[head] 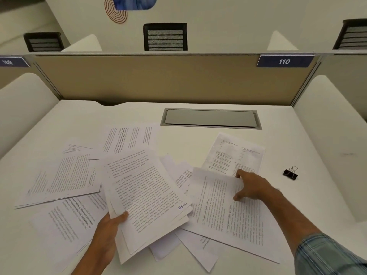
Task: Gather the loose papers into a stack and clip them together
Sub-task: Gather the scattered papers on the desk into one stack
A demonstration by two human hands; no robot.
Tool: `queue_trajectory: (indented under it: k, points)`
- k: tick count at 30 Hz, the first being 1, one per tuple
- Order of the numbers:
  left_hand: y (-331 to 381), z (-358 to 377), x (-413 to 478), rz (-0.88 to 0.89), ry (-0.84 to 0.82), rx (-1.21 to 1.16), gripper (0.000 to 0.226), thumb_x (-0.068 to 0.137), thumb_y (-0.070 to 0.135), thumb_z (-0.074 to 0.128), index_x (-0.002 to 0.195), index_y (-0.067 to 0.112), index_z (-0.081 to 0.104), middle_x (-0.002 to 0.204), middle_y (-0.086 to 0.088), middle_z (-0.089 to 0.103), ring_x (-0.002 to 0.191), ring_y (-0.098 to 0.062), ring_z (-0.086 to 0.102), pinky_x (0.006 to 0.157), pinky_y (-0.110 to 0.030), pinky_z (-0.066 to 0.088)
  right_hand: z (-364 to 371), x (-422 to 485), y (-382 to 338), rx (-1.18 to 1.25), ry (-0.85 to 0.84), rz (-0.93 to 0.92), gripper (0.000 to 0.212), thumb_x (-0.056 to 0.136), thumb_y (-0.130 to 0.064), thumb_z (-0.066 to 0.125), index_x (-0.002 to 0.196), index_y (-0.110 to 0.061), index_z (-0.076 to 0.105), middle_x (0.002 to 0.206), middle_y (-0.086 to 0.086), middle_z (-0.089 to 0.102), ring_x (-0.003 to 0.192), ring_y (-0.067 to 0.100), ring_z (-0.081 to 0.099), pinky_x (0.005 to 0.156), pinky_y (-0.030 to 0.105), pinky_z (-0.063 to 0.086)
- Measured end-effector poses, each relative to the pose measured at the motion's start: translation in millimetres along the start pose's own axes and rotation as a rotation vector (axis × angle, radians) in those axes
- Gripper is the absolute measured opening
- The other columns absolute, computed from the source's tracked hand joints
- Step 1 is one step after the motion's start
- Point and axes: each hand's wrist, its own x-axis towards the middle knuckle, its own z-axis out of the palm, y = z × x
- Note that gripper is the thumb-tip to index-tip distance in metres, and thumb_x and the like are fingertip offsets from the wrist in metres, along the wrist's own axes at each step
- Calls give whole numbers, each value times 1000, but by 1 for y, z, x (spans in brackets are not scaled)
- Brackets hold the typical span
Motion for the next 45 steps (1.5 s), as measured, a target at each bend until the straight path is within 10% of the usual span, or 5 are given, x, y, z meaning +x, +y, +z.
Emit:
queue_trajectory:
  k: [6,22,37,41,45]
  points:
    - [-1,-17,4,-26,-19,1,43,96,4,64,135,19,60,123,-8,72,113,-35,65,104,-54,49,-19,-11,28,234,-29,-101,4,87,-20,75,84,-19,72,91,0,76,82,20,75,68,27,56]
    - [5,4,-10,-186,-298,60,40,89,10,71,128,17,67,122,-9,77,111,-31,74,98,-49,55,38,-43,-29,1322,165,42,21,86,-5,78,106,-1,76,101,12,82,92,31,79,79,40,64]
    - [6,50,-6,-119,-295,208,32,99,19,64,130,16,66,119,-2,79,110,-25,74,103,-47,54,101,-45,-126,1128,201,62,7,92,-15,72,99,-12,74,94,2,81,79,18,79,76,38,66]
    - [3,50,4,-86,-224,210,31,99,15,63,130,17,65,115,-5,79,108,-32,74,103,-56,53,80,-40,-108,959,538,266,27,87,-20,79,111,-17,66,94,0,72,87,20,70,77,33,55]
    - [11,42,14,-49,-182,168,30,98,14,64,127,23,65,112,-2,80,105,-31,75,99,-55,55,46,-25,-59,759,744,462,63,83,-19,83,138,-9,53,131,20,58,126,41,53,98,55,50]
